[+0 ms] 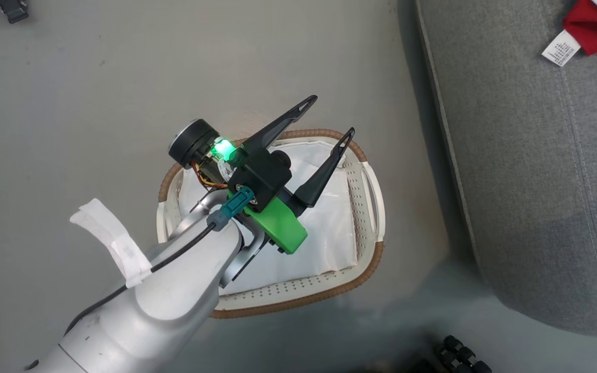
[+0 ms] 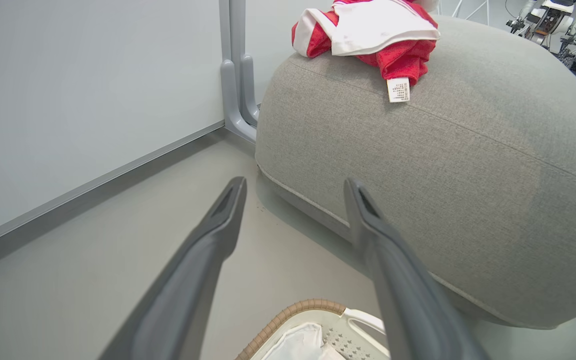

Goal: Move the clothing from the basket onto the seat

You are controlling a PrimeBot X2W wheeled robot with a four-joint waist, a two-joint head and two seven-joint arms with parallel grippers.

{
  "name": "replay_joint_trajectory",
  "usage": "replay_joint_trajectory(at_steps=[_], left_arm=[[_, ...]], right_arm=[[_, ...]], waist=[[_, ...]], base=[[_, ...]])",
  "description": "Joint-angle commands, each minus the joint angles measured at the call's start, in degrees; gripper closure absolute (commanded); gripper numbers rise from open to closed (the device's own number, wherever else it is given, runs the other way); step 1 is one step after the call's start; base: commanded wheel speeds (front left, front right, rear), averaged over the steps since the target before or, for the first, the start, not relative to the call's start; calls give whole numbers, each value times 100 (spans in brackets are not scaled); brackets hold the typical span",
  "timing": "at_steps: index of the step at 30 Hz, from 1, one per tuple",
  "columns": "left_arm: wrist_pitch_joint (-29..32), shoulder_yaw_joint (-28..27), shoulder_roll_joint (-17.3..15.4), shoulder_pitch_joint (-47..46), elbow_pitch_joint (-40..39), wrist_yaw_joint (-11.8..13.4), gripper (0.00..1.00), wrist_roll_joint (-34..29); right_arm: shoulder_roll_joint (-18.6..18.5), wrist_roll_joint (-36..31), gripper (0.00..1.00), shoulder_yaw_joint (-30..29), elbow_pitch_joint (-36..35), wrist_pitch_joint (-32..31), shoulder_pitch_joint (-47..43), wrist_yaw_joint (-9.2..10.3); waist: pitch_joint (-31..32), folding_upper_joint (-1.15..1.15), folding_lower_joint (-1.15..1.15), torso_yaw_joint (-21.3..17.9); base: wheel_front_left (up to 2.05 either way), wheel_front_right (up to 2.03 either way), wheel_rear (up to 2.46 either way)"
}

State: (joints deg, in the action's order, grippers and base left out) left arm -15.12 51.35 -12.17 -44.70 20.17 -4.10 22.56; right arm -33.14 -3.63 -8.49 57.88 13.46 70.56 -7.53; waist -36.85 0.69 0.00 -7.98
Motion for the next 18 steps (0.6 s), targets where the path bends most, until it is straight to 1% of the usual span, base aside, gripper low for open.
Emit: replay_joint_trajectory(at_steps=[1,4,9,10,12,13,16,18], left_arm=[[28,-6,-53,-81,-39,26,0,-41],[41,3,-87,-59,-62,45,0,-13],[78,11,-143,26,-75,67,0,52],[72,-9,-155,41,-86,93,0,63],[61,-54,-173,86,-97,132,0,91],[57,-64,-178,100,-104,141,0,106],[44,-143,-207,154,-108,192,0,171],[39,-197,-231,205,-102,215,0,214]], right_arm=[[25,-126,100,-98,92,60,-128,8],[228,-236,100,-412,314,121,-321,8],[509,-450,100,-789,443,165,-518,8],[582,-483,53,-862,440,173,-548,8],[679,-515,53,-992,434,168,-612,8],[719,-553,0,-1036,414,171,-646,8],[977,-586,0,-1088,228,175,-824,8],[1152,-483,0,-1115,94,177,-942,8]], waist=[[-94,-69,0,42],[-82,-69,0,-14],[-6,-69,0,-150],[15,-69,0,-184],[60,-69,0,-257],[84,-69,0,-286],[193,-69,0,-410],[275,-69,0,-497]], base=[[0,0,0],[0,0,0],[0,0,0],[0,0,0],[0,0,0],[0,0,0],[0,0,0],[0,0,0]])
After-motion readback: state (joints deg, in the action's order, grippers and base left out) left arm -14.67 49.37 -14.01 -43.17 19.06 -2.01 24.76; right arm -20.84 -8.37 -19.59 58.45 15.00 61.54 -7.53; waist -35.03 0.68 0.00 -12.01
